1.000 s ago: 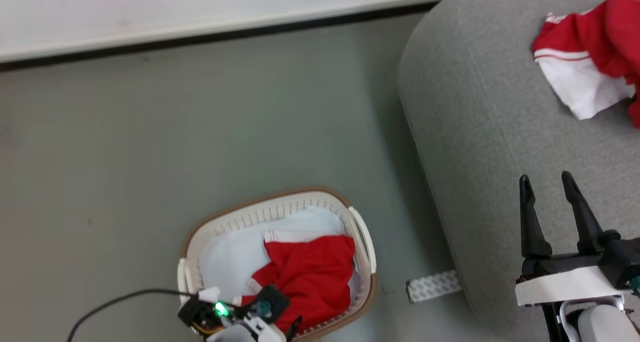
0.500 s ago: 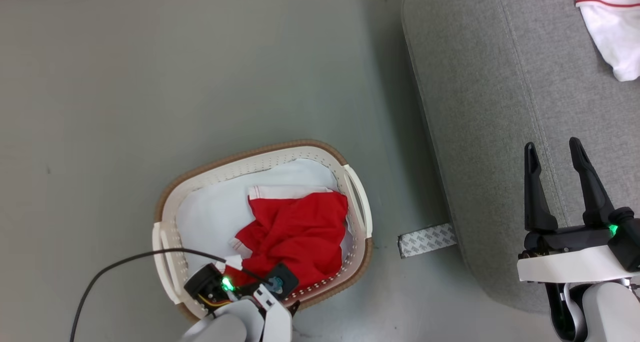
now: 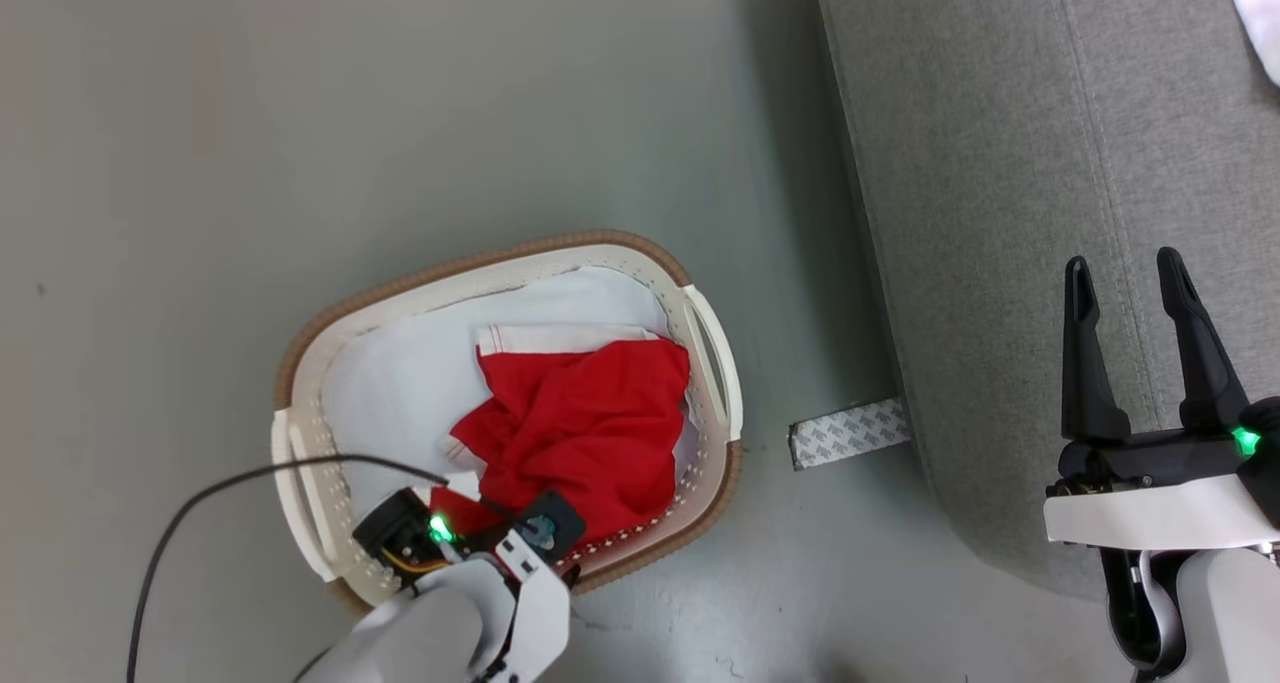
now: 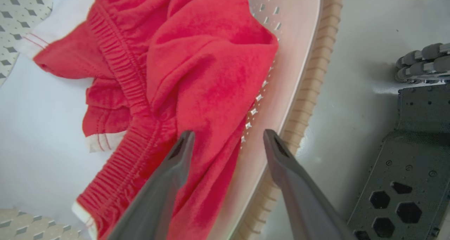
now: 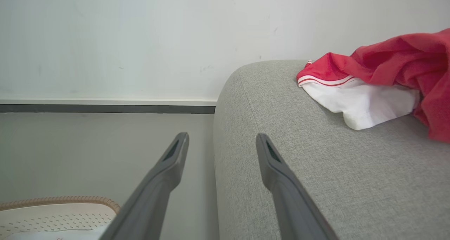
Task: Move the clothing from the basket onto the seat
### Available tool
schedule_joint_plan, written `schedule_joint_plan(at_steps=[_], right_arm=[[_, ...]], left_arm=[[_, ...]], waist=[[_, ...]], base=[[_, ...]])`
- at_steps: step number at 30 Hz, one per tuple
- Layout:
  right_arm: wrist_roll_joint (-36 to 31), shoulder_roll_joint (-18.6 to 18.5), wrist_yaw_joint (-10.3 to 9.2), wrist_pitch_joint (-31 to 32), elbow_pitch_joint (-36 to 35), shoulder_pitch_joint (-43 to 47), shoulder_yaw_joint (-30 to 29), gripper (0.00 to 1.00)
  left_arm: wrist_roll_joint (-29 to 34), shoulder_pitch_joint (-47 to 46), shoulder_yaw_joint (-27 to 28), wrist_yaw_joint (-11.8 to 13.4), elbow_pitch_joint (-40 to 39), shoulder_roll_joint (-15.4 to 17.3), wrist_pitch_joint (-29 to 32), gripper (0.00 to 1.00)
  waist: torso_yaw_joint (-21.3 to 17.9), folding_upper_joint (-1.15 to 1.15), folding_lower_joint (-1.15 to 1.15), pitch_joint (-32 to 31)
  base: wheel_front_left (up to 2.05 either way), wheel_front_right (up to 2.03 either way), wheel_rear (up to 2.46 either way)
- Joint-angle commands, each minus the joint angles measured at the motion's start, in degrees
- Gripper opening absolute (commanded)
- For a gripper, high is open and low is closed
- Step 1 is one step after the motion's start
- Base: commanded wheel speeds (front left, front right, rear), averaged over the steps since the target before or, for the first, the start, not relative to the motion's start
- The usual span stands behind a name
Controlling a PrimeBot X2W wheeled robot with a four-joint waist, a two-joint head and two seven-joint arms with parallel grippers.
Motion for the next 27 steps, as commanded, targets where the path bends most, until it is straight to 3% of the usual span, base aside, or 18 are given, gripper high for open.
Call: schedule_joint_plan(at_steps=[1,11,12,14,16,21,27], right_arm=[[0.4,-0.1,-0.15,0.0,-0.4,-1.2,-0.1,1.0],[1.1,-0.1,-0.15,0.0,-2.1,-2.5,0.1,1.0],[1.1,-0.1,-0.15,0.0,-2.2,-2.6,0.1,1.0],[1.3,-0.1,-0.15,0.0,-2.4,-2.5,-0.1,1.0],[1.3,-0.1,-0.15,0.0,-2.6,-2.6,-0.2,1.0],[1.6,-0.1,-0.15,0.0,-1.9,-2.9,-0.5,1.0],[1.4,-0.1,-0.15,0.0,0.4,-2.1,-0.1,1.0]], left_arm=[[-0.2,-1.5,-0.7,0.1,1.0,0.2,-0.4,1.0],[-0.2,-6.0,-2.9,0.1,3.6,1.0,-0.4,1.0],[-0.2,-6.4,-3.1,0.1,3.8,1.1,-0.4,0.94],[-0.5,-6.8,-3.6,0.1,4.1,1.0,-0.8,0.4],[-1.2,-7.1,-3.8,0.1,4.1,0.8,-1.6,0.0],[-3.5,-7.5,-2.6,0.1,4.2,0.4,-4.8,0.0],[-9.5,-4.6,1.8,0.3,3.1,-0.3,-8.9,0.0]], waist=[[-0.3,0.0,-0.01,1.4],[-1.1,0.0,-0.01,6.2],[-1.2,0.0,-0.01,6.7],[-1.2,0.0,-0.01,7.4],[-1.2,0.0,-0.01,7.7],[-0.8,0.0,-0.01,6.6],[0.6,0.0,-0.01,-1.8]], base=[[0.0,0.0,0.0],[0.0,0.0,0.0],[0.0,0.0,0.0],[0.0,0.0,0.0],[0.0,0.0,0.0],[0.0,0.0,0.0],[0.0,0.0,0.0]])
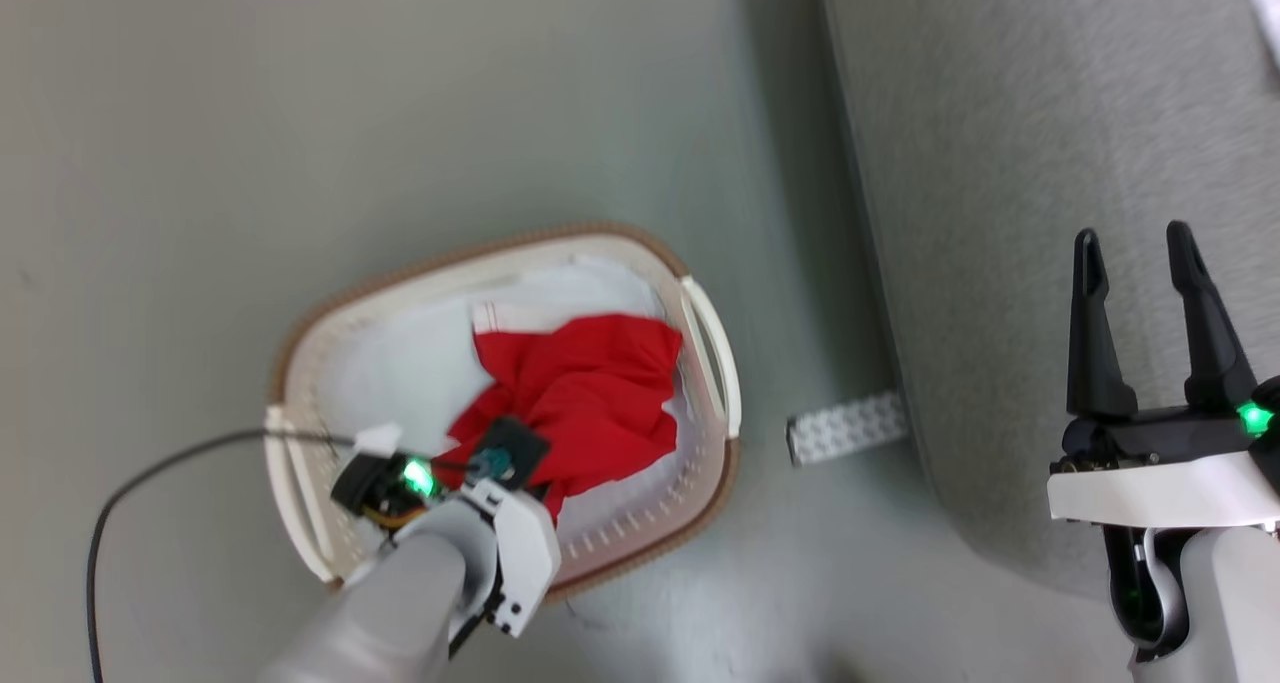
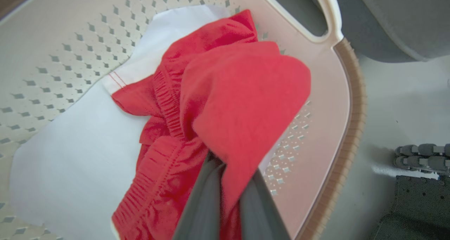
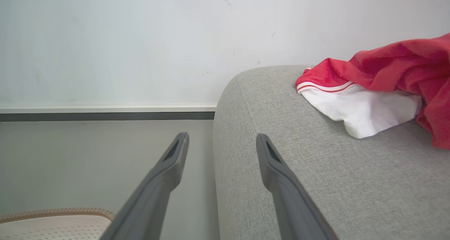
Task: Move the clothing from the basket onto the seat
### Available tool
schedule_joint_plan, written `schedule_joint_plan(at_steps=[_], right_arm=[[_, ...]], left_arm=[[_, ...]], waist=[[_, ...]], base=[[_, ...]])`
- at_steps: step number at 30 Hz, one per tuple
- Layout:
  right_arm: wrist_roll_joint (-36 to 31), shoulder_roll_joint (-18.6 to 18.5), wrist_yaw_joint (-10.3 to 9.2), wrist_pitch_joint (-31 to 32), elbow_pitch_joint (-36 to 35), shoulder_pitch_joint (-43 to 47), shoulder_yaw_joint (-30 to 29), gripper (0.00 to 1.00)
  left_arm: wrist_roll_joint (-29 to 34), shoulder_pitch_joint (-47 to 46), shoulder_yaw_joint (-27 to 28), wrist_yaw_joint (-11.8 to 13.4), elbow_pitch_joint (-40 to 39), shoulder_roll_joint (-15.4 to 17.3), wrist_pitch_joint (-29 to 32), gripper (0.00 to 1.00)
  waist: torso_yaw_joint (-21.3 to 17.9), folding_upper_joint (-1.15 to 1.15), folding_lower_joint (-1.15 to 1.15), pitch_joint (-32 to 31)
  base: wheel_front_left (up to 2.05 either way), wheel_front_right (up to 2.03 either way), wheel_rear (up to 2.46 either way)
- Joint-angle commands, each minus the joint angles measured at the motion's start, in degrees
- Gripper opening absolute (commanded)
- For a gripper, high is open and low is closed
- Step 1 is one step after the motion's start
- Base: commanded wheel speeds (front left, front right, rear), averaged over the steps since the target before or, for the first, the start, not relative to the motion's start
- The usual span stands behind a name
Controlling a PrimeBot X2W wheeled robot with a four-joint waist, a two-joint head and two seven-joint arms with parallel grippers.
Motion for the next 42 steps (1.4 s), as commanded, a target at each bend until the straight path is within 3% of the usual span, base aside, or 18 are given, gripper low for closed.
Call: schedule_joint_plan(at_steps=[1,10,21,33,42], right_arm=[[0.0,-0.2,-0.15,0.0,0.8,0.6,-0.1,1.0],[-3.0,-0.2,-0.15,0.0,6.1,5.5,-0.9,1.0],[-6.0,-0.2,-0.14,0.0,9.8,11.0,-1.5,1.0],[-6.6,-0.2,-0.14,0.0,11.9,15.3,0.0,1.0],[-7.7,-0.2,-0.15,0.0,12.5,14.7,2.3,1.0]], left_arm=[[-1.5,1.9,0.9,0.4,-0.5,0.1,-1.1,0.0],[-6.0,9.6,5.5,2.1,-9.1,0.7,-2.1,0.0],[-10.1,19.6,12.3,7.8,-29.3,5.1,-2.1,0.0],[-12.7,26.8,17.7,15.8,-48.8,12.5,1.4,0.0],[-13.4,30.6,18.8,18.0,-56.9,16.6,4.4,0.0]], waist=[[1.3,0.0,0.0,-6.2],[5.6,0.0,0.0,-23.4],[9.8,0.0,0.0,-36.2],[11.5,0.0,0.0,-43.2],[12.0,0.0,0.0,-44.8]], base=[[0.0,0.0,0.0],[0.0,0.0,0.0],[0.0,0.0,0.0],[0.0,0.0,0.0],[0.0,0.0,0.0]])
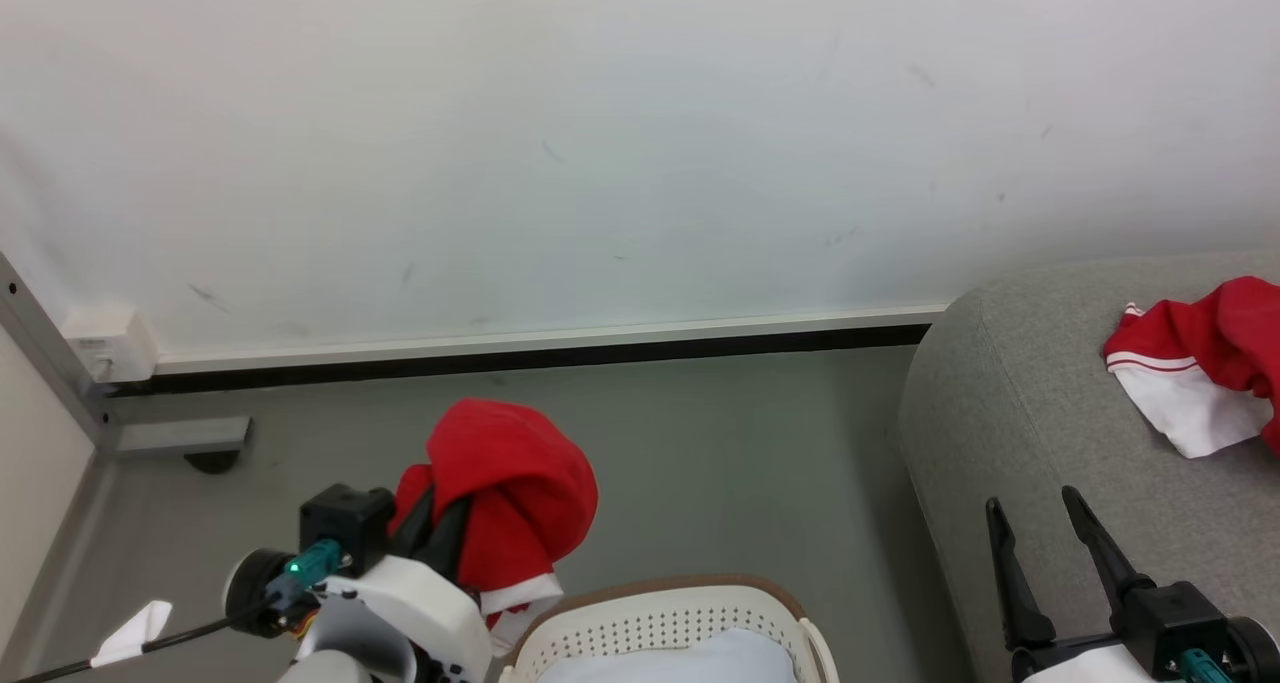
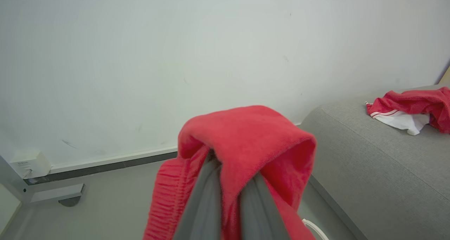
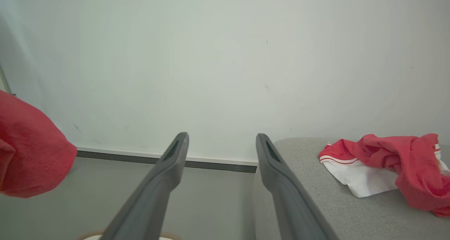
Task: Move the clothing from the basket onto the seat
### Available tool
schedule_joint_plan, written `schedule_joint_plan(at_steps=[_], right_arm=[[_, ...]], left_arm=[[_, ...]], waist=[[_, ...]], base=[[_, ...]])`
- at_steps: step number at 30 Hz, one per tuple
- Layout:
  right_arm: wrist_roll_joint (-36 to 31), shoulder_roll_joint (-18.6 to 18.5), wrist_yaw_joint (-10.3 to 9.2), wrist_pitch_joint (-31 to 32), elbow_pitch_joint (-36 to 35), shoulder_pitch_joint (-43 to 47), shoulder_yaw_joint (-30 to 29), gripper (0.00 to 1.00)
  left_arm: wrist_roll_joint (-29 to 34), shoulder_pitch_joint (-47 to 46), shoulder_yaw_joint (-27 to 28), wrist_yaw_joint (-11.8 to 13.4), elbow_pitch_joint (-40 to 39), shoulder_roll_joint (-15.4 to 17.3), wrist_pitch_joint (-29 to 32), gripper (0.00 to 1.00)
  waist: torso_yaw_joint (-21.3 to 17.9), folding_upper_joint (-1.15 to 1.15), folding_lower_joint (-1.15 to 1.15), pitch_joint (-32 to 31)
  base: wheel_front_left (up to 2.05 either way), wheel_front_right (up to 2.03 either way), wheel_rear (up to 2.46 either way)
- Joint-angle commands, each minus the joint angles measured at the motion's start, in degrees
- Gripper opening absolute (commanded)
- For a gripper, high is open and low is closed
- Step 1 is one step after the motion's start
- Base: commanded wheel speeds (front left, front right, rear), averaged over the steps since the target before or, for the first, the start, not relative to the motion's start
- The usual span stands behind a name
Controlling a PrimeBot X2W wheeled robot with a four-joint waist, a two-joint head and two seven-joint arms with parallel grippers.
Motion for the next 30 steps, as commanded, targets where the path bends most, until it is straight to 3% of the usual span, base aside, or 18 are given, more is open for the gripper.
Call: schedule_joint_plan(at_steps=[1,6,12,22,25,30], right_arm=[[-0.4,-0.2,-0.15,0.0,0.0,0.0,0.6,1.0],[-1.0,-0.1,-0.15,0.0,-0.7,-1.1,3.6,1.0],[-1.9,-0.1,-0.15,0.0,-1.0,-3.7,12.0,1.0],[4.4,-0.2,-0.15,0.0,2.8,-14.7,36.3,1.0],[6.5,-0.2,-0.15,0.0,3.5,-16.6,39.3,1.0],[7.8,-0.2,-0.15,0.0,4.8,-18.0,39.1,1.0]], left_arm=[[-0.2,1.0,0.0,0.5,-1.5,0.8,0.6,0.0],[0.1,1.6,-0.2,1.4,-4.6,1.6,1.8,0.0],[0.8,1.3,-0.8,1.5,-6.9,2.2,2.7,0.0],[2.2,-0.9,-3.5,1.0,-9.8,1.2,4.5,0.0],[2.9,-1.6,-4.8,0.4,-10.1,0.7,5.0,0.0],[3.4,-2.0,-6.6,-0.3,-11.1,0.4,5.9,0.0]], waist=[[0.3,0.0,0.01,-0.2],[1.0,0.0,0.01,-0.1],[1.4,0.0,0.01,0.0],[2.9,0.0,0.01,0.1],[3.7,0.0,0.01,0.0],[4.5,0.0,0.01,0.1]], base=[[0.0,0.0,0.0],[0.0,0.0,0.0],[0.0,0.0,0.0],[0.0,0.0,0.0],[0.0,0.0,0.0],[0.0,0.0,0.0]])
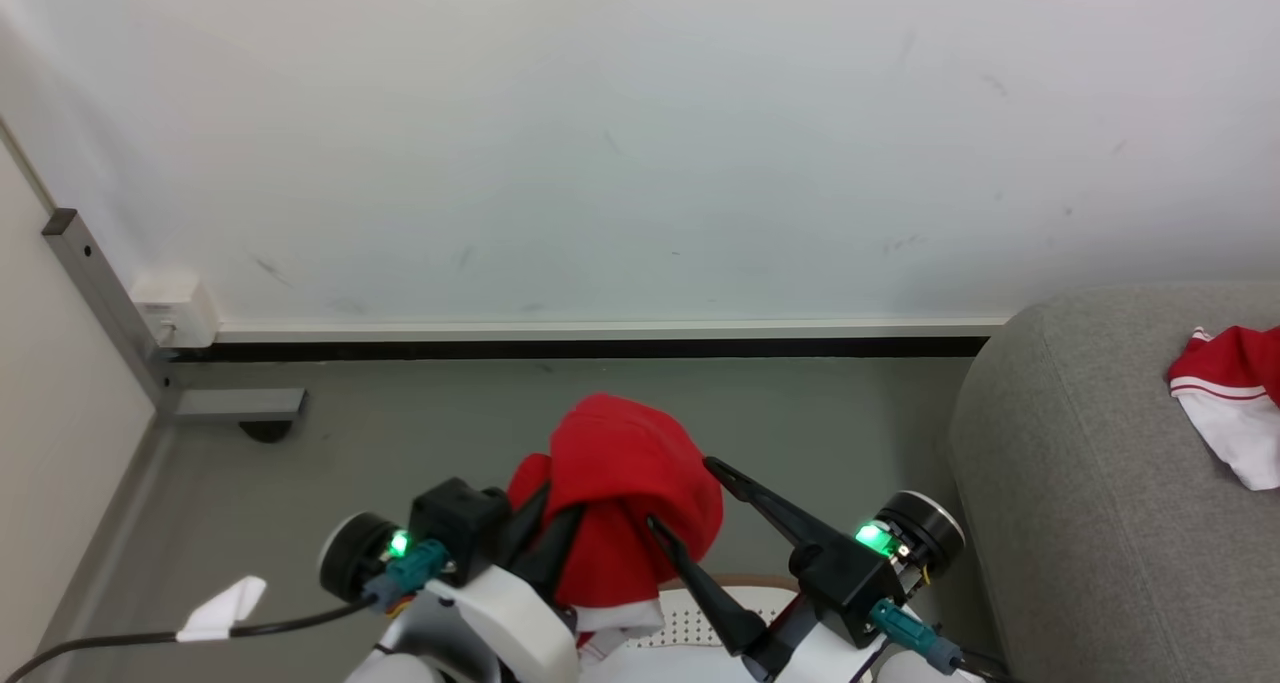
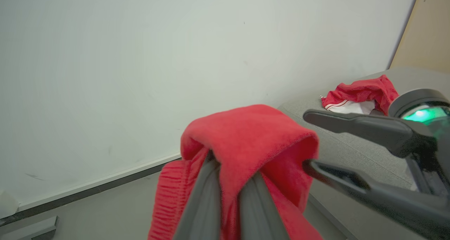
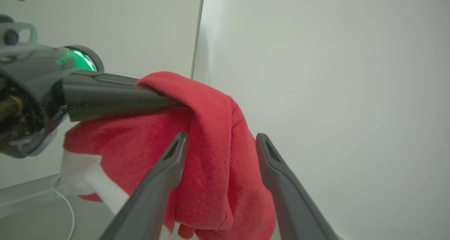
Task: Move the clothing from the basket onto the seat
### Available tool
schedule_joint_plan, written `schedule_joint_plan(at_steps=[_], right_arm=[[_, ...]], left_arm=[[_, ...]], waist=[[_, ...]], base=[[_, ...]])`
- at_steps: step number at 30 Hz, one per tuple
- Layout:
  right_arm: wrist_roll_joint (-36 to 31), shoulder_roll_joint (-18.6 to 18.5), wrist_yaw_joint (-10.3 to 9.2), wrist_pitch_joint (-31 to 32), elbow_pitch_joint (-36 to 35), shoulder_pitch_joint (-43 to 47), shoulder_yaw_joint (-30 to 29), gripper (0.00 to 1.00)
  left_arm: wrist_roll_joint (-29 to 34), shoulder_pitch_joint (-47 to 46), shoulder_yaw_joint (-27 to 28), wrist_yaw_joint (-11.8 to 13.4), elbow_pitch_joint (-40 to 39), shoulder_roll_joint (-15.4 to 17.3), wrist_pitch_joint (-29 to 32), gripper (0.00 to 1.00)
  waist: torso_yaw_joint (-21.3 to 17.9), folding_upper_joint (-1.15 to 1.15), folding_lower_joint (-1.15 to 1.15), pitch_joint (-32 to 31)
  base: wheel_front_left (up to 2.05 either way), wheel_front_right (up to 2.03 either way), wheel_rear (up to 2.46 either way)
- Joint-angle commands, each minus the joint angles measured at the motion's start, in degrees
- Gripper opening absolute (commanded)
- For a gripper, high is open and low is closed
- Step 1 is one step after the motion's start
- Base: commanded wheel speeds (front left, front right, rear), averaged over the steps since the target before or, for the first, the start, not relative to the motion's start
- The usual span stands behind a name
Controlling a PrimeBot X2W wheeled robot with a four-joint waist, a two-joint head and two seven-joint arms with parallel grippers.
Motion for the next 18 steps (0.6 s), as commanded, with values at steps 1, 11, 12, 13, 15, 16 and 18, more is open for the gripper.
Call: schedule_joint_plan(at_steps=[1,11,12,13,15,16,18], right_arm=[[0.3,-0.3,-0.15,0.0,0.8,-0.8,-0.3,1.0],[2.0,-0.2,-0.15,0.0,8.0,-3.8,2.5,1.0],[2.2,-0.2,-0.15,0.0,8.5,-4.1,2.6,1.0],[2.6,-0.2,-0.15,0.0,8.9,-4.4,2.6,1.0],[4.1,-0.2,-0.15,0.0,10.2,-4.5,2.9,0.56],[4.8,-0.2,-0.15,0.0,10.4,-4.8,2.8,0.0],[6.3,-0.2,-0.15,0.0,11.0,-5.1,2.8,0.0]], left_arm=[[0.5,-0.4,-0.6,-0.3,-0.7,-0.1,0.4,0.0],[1.1,-0.9,-5.2,-2.1,-5.4,-1.9,2.9,0.0],[0.8,-0.8,-5.4,-2.3,-5.6,-2.1,3.0,0.0],[0.6,-0.8,-5.6,-2.4,-5.9,-2.3,3.1,0.0],[0.5,-0.8,-5.9,-2.3,-6.2,-2.5,3.4,0.0],[0.5,-0.8,-6.0,-2.2,-6.3,-2.6,3.4,0.0],[0.4,-0.7,-6.0,-2.2,-6.1,-2.5,3.5,0.0]], waist=[[0.3,0.0,0.0,0.0],[1.2,0.0,0.0,-0.2],[1.3,0.0,0.0,-0.2],[1.3,0.0,0.0,-0.2],[1.4,0.0,0.0,-0.1],[1.4,0.0,0.0,0.0],[1.4,0.0,0.0,0.2]], base=[[0.0,0.0,0.0],[0.0,0.0,0.0],[0.0,0.0,0.0],[0.0,0.0,0.0],[0.0,0.0,0.0],[0.0,0.0,0.0],[0.0,0.0,0.0]])
